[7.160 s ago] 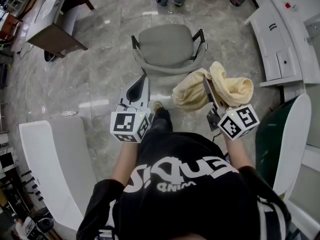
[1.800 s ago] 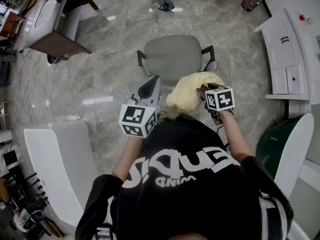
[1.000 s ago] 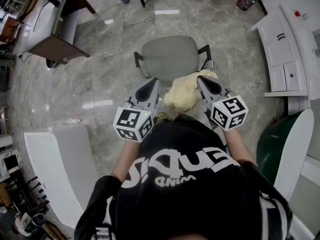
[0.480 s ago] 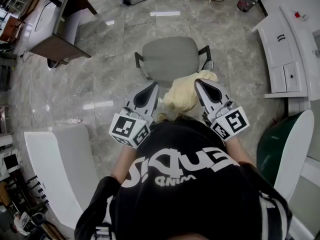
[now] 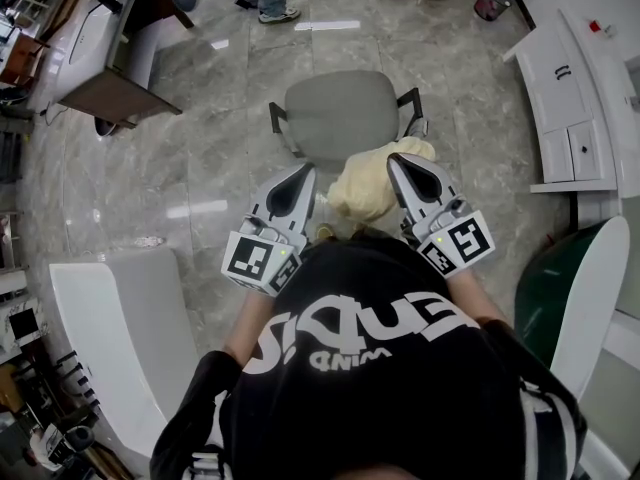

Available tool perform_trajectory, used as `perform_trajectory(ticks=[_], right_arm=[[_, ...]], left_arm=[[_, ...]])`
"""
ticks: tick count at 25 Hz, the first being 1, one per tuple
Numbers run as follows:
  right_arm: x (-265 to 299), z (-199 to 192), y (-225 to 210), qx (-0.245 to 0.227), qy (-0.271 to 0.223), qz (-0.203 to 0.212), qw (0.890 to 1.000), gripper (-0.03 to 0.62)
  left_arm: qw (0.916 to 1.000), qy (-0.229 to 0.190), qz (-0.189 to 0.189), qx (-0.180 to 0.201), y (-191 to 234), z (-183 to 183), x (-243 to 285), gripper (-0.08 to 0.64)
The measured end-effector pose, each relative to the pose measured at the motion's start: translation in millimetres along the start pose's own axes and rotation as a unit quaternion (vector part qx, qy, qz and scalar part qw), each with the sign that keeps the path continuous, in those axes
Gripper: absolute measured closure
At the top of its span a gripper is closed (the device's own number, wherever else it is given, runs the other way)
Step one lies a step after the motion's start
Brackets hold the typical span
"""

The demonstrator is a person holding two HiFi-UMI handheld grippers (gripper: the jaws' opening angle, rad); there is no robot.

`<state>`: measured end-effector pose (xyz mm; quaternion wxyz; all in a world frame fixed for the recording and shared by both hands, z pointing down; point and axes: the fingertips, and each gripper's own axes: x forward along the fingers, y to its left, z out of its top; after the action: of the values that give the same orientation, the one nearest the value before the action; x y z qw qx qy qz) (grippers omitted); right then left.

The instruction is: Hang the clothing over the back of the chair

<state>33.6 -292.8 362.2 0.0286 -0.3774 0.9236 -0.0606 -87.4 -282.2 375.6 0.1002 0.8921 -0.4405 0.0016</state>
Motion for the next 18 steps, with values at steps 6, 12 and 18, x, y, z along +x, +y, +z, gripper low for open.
perform_trajectory(ticks=[6, 12, 18], right_arm=[[-3.4, -3.5, -5.6, 0.009, 0.003, -0.006, 1.0, 0.578], [-4.4, -5.4, -5.4, 0.013, 0.007, -0.008, 1.0, 0.578], [-5.1, -4.8, -7.5, 0.023, 0.007, -0.008, 1.0, 0.578]], left_arm=[[1.0, -0.003, 0.008, -0.001, 4.0, 1.1, -0.1, 0.545], [0.9999, -0.003, 0.013, -0.008, 6.0, 2.0, -0.6, 0.545], [0.9998, 0.002, 0.016, -0.009, 7.1, 1.5, -0.1, 0.545]])
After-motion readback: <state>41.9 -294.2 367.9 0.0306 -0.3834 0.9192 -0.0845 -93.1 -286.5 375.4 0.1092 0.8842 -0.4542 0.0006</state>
